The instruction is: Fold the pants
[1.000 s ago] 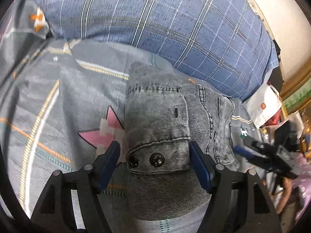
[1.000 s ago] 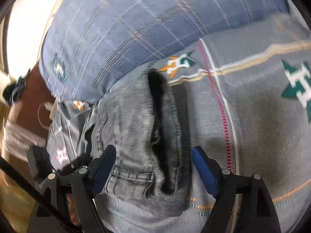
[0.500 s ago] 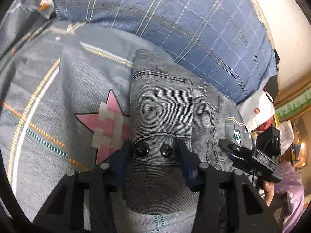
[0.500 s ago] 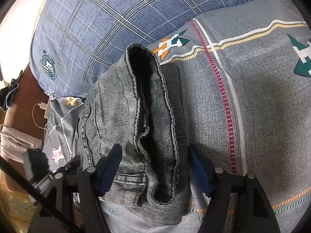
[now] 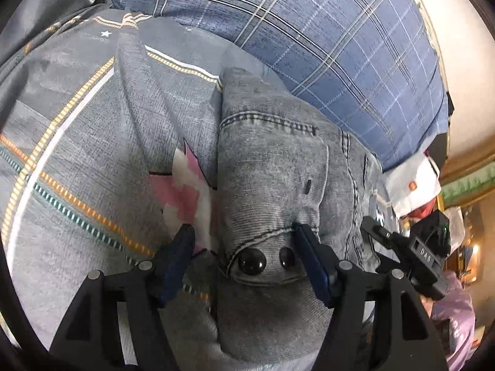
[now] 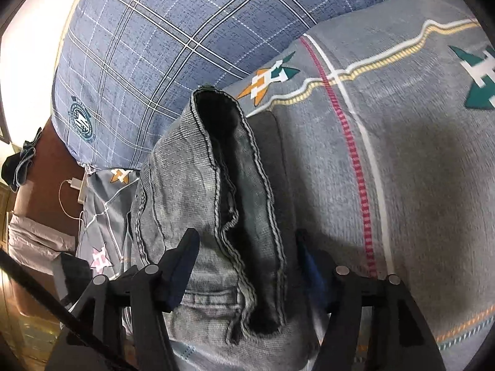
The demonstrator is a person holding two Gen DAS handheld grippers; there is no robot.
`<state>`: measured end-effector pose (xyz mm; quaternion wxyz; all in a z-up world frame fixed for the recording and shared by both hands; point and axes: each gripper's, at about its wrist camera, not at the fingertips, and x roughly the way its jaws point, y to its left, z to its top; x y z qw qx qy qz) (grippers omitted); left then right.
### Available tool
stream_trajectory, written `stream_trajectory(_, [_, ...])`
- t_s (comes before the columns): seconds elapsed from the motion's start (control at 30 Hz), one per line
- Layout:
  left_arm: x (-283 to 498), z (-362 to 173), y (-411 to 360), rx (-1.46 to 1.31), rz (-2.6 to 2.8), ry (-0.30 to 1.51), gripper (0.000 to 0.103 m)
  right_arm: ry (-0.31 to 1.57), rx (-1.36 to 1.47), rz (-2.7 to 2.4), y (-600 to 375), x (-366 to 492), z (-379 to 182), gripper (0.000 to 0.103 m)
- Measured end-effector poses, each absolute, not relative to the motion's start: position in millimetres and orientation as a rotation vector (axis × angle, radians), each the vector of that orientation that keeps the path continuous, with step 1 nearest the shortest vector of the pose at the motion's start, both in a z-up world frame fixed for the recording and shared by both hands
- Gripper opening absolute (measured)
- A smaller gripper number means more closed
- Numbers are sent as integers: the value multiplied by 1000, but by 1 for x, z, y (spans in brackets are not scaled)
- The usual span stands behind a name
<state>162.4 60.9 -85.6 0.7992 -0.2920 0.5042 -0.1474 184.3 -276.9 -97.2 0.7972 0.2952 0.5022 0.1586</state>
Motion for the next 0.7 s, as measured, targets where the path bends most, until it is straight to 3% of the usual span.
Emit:
stream_trajectory(0.03, [161,-83,59,-624,-339,1074,37,1076,624,341,-275,184,-96,43])
stream_trajectory(0.13, [147,-61,53,-588,-361,1011,29,1030,583,339,-271,177,-84,33])
stream_trajectory(0.2, [136,-43,53,-580,-384,954,28,991,550,334,-266,174,-73,31])
stream_trajectory(0.27, [127,-25,53,-535,-370,893,28,946,556,400,-258,173,-59,23])
stream_trajectory(0.4, [125,-7,65,-520,-348,844,28,920,472,447,-229,177,-37,23])
stream_trajectory(0.53, [142,-28,87,-552,-259,908,29,966,461,476,-207,200,-51,23])
stream_trajectory(0.63, [158,-59,97,-601,-201,1045,38,988,500,478,-208,205,-67,31])
stream_trajectory(0.7, [162,-70,104,-651,-186,1090,47,1019,538,457,-215,205,-76,54])
